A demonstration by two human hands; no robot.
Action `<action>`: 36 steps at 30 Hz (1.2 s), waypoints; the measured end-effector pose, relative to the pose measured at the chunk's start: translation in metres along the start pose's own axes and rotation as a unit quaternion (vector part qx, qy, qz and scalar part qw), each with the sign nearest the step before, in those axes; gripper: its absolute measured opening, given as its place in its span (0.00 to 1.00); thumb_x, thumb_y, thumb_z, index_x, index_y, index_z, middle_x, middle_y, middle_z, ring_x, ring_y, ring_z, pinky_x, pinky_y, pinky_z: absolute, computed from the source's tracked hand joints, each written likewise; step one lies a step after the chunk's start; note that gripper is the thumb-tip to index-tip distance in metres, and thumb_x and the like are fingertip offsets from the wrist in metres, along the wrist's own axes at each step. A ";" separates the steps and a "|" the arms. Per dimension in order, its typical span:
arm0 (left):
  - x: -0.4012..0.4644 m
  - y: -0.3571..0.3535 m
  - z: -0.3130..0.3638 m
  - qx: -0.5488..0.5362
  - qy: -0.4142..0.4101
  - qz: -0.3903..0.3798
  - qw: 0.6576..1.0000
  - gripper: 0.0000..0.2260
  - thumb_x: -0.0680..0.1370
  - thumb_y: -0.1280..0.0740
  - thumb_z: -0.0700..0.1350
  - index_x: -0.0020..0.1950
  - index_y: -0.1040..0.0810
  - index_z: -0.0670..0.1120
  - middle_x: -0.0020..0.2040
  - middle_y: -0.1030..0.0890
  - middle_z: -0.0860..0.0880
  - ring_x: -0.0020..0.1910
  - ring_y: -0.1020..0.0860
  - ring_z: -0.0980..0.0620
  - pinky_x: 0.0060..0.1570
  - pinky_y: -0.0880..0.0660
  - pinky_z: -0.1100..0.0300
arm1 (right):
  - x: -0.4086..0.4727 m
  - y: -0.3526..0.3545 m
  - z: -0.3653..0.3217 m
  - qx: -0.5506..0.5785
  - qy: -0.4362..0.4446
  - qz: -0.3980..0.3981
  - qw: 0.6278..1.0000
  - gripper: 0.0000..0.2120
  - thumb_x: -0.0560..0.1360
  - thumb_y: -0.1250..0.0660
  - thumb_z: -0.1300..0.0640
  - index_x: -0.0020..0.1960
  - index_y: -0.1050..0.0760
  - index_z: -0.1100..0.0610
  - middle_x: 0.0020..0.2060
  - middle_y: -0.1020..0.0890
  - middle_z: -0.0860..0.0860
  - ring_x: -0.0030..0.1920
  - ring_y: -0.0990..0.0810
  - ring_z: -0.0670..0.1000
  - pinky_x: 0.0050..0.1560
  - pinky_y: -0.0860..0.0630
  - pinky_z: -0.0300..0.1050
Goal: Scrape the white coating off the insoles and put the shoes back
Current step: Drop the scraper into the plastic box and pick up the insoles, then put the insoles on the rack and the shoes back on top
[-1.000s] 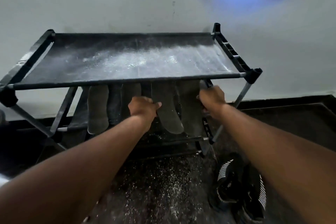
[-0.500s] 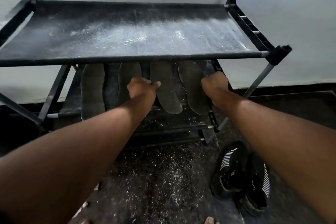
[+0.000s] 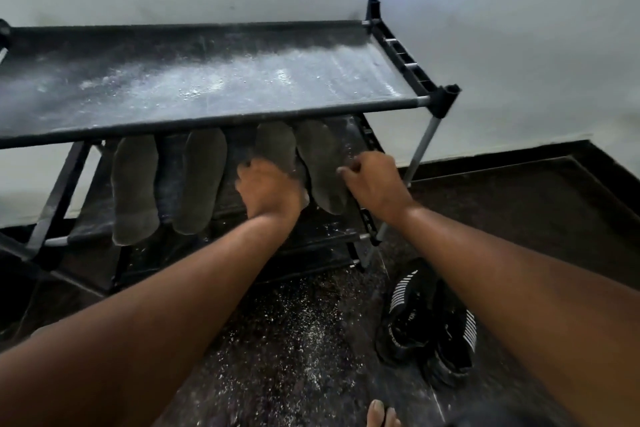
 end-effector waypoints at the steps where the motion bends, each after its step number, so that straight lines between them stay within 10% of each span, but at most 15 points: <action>1: 0.005 -0.003 -0.004 -0.012 0.028 -0.008 0.999 0.21 0.82 0.32 0.45 0.70 0.27 0.34 0.69 0.25 0.35 0.69 0.26 0.37 0.69 0.29 0.49 | -0.002 -0.001 0.003 0.007 -0.015 -0.021 1.000 0.17 0.76 0.30 0.49 0.32 0.23 0.56 0.31 0.21 0.51 0.35 0.21 0.51 0.40 0.25 0.44; 16: 0.031 -0.009 -0.027 -0.056 0.095 -0.058 0.992 0.18 0.75 0.24 0.41 0.63 0.20 0.38 0.63 0.20 0.38 0.61 0.20 0.38 0.62 0.21 0.47 | 0.013 -0.013 0.008 0.029 -0.061 -0.021 0.997 0.07 0.71 0.23 0.57 0.42 0.16 0.61 0.33 0.20 0.50 0.37 0.20 0.49 0.37 0.26 0.38; 21: -0.004 0.003 0.001 -0.029 -0.151 0.027 0.988 0.14 0.79 0.33 0.39 0.65 0.20 0.41 0.65 0.24 0.38 0.65 0.27 0.37 0.67 0.32 0.50 | -0.003 0.005 0.008 0.042 -0.009 0.051 0.998 0.10 0.77 0.31 0.55 0.43 0.16 0.61 0.39 0.16 0.53 0.40 0.18 0.49 0.47 0.19 0.45; 27: -0.109 -0.024 0.039 -0.031 -0.502 -0.087 0.860 0.08 0.83 0.36 0.40 0.56 0.18 0.44 0.51 0.21 0.47 0.53 0.26 0.49 0.57 0.29 0.55 | -0.068 0.025 0.044 -0.037 0.115 0.014 0.993 0.10 0.77 0.35 0.56 0.42 0.20 0.60 0.39 0.21 0.55 0.42 0.20 0.57 0.48 0.25 0.49; 36: -0.168 -0.144 -0.004 0.029 -0.480 -0.270 0.834 0.09 0.84 0.37 0.41 0.60 0.19 0.44 0.56 0.20 0.47 0.57 0.26 0.48 0.60 0.29 0.54 | -0.159 0.000 0.179 -0.127 0.011 -0.114 0.985 0.09 0.78 0.36 0.56 0.44 0.21 0.60 0.44 0.23 0.54 0.46 0.21 0.57 0.47 0.24 0.52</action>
Point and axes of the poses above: each hand's wrist, its own x-axis towards the middle knuckle, its own y-axis out of the back of the hand, z = x × y, the point moved 5 cm from there along x, towards the middle knuckle
